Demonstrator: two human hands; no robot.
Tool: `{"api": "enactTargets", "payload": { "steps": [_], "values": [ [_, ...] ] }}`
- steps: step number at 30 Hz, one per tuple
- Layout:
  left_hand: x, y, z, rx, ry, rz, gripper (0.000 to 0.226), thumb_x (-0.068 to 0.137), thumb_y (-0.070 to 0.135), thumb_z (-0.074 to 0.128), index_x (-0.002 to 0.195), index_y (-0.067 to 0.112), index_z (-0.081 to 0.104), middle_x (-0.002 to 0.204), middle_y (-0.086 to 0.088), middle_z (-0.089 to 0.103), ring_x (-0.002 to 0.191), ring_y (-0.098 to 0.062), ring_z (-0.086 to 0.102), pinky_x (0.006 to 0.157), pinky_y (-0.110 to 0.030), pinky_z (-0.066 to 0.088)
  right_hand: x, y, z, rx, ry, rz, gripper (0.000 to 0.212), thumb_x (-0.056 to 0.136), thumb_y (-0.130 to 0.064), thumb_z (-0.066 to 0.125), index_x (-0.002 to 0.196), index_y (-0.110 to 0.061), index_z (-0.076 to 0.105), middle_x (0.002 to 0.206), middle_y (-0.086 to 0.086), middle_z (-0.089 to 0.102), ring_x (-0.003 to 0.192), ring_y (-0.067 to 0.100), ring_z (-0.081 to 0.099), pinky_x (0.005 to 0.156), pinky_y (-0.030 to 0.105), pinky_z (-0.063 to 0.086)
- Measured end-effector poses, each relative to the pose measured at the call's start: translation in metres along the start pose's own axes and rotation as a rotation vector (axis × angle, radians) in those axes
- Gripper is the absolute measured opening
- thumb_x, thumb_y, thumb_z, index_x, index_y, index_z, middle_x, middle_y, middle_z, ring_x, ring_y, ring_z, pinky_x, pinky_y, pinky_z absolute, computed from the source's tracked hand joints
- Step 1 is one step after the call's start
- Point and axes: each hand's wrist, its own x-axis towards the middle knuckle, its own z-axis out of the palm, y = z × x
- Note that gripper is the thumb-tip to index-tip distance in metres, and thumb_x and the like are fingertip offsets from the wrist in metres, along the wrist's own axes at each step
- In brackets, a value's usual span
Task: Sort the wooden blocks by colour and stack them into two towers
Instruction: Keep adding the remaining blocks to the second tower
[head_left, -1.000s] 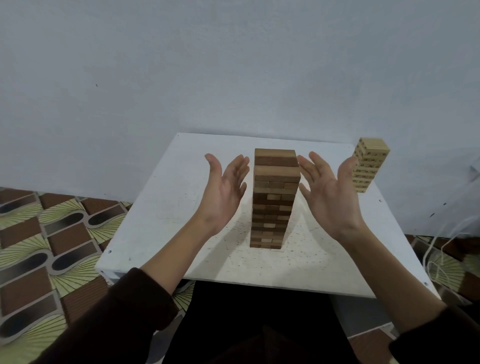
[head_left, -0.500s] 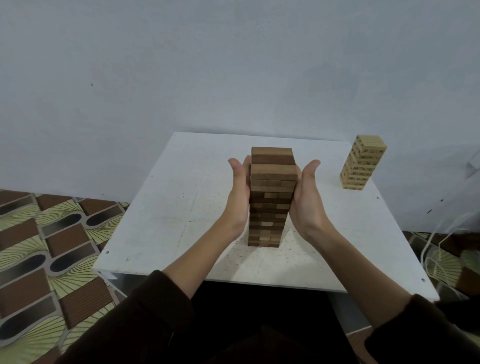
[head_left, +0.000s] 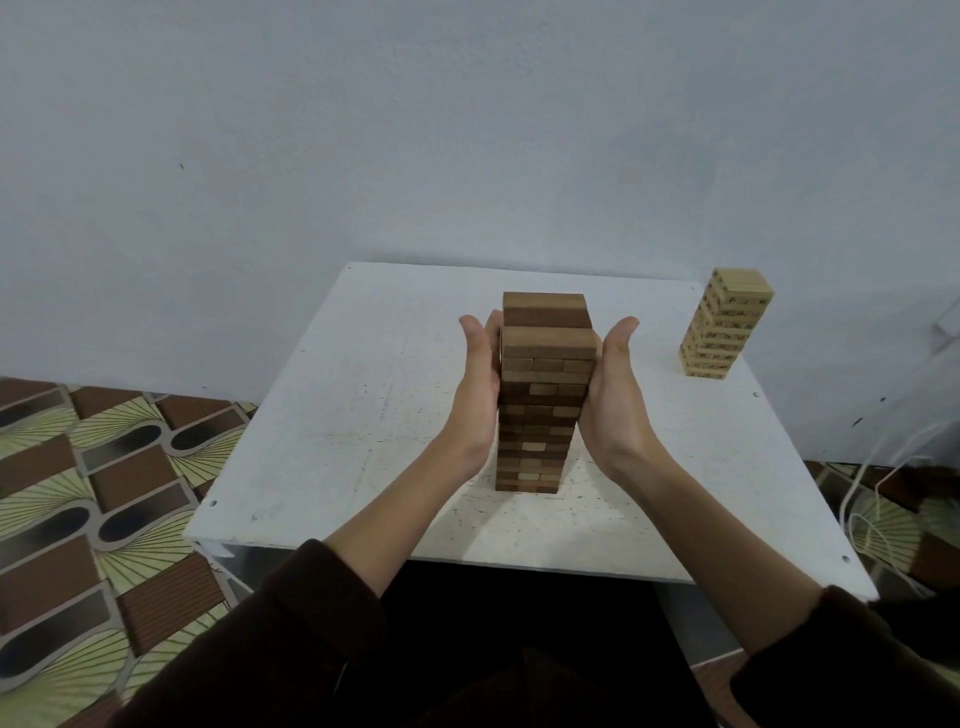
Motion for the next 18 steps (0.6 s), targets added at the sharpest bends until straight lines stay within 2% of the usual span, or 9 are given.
{"api": "enactTargets", "payload": {
  "steps": [2,4,6,7,8,10,12,15,18],
  "values": [
    [0.001,-0.003,-0.009,0.02,0.023,-0.05,0.094,0.078,0.082,0.009,0.141,0.019,0.041,0.145,-0.001,0.045,0.134,-0.011,0.04,0.112,-0.033,0.031,0.001,0.002,-0.006,-0.049,0.006,0.014,0.086,0.079,-0.078,0.005,0.141,-0.029,0.04,0.141,-0.011,0.048,0.133,0.006,0.039,0.115,0.036,0.024],
    [0.004,-0.008,-0.02,0.06,0.097,-0.082,0.095,0.078,0.082,0.012,0.141,0.019,0.042,0.148,0.002,0.042,0.138,-0.015,0.035,0.117,-0.038,0.022,0.005,0.007,-0.017,-0.131,0.068,0.018,0.075,0.086,-0.073,0.011,0.144,-0.031,0.035,0.148,-0.013,0.037,0.137,0.006,0.031,0.118,0.039,0.018],
    [0.005,-0.015,-0.034,0.112,0.209,-0.086,0.057,0.098,0.053,0.022,0.127,0.014,0.052,0.139,-0.001,0.05,0.13,-0.018,0.045,0.114,-0.039,0.031,0.006,0.012,-0.031,-0.215,0.146,0.022,0.054,0.099,-0.053,0.021,0.142,-0.026,0.038,0.144,-0.009,0.042,0.128,0.007,0.04,0.114,0.037,0.028],
    [0.005,-0.019,-0.042,0.171,0.248,-0.096,0.034,0.103,0.033,0.03,0.12,0.014,0.053,0.133,-0.005,0.054,0.124,-0.022,0.05,0.108,-0.037,0.039,0.005,0.015,-0.038,-0.257,0.166,0.028,0.046,0.101,-0.043,0.027,0.14,-0.023,0.039,0.141,-0.005,0.046,0.123,0.011,0.046,0.109,0.037,0.035],
    [0.005,-0.026,-0.05,0.234,0.254,-0.108,0.023,0.103,0.015,0.035,0.117,0.013,0.053,0.129,-0.008,0.055,0.117,-0.024,0.054,0.101,-0.034,0.045,0.006,0.02,-0.045,-0.314,0.164,0.039,0.04,0.102,-0.031,0.033,0.139,-0.019,0.04,0.138,-0.002,0.048,0.117,0.014,0.051,0.102,0.036,0.041],
    [0.002,-0.039,-0.063,0.329,0.175,-0.162,0.033,0.095,-0.008,0.038,0.121,0.009,0.05,0.126,-0.014,0.056,0.101,-0.02,0.058,0.082,-0.023,0.051,0.006,0.031,-0.057,-0.446,0.08,0.087,0.044,0.096,-0.004,0.039,0.139,-0.013,0.04,0.135,0.003,0.051,0.104,0.016,0.056,0.086,0.028,0.048],
    [-0.004,-0.051,-0.07,0.401,0.014,-0.247,0.05,0.088,-0.016,0.046,0.131,0.008,0.042,0.126,-0.011,0.052,0.09,-0.012,0.055,0.066,-0.016,0.05,0.004,0.044,-0.065,-0.572,-0.066,0.195,0.057,0.087,0.01,0.043,0.139,-0.013,0.039,0.134,0.004,0.05,0.097,0.012,0.057,0.074,0.021,0.048],
    [-0.011,-0.064,-0.069,0.592,-0.266,-0.323,0.085,0.077,-0.006,0.069,0.144,0.018,0.023,0.128,-0.001,0.042,0.098,-0.015,0.052,0.071,-0.013,0.051,-0.001,0.057,-0.063,-0.669,-0.308,0.284,0.072,0.079,0.01,0.054,0.142,-0.018,0.03,0.134,-0.001,0.045,0.102,0.009,0.053,0.07,0.019,0.053],
    [-0.01,-0.073,-0.064,0.65,-0.339,-0.347,0.104,0.07,0.005,0.081,0.147,0.023,0.013,0.127,-0.001,0.039,0.101,-0.017,0.052,0.071,-0.013,0.05,-0.003,0.062,-0.055,-0.709,-0.416,0.271,0.083,0.076,0.0,0.071,0.137,-0.029,0.021,0.119,-0.013,0.044,0.096,0.01,0.054,0.069,0.01,0.05]
  ]
}}
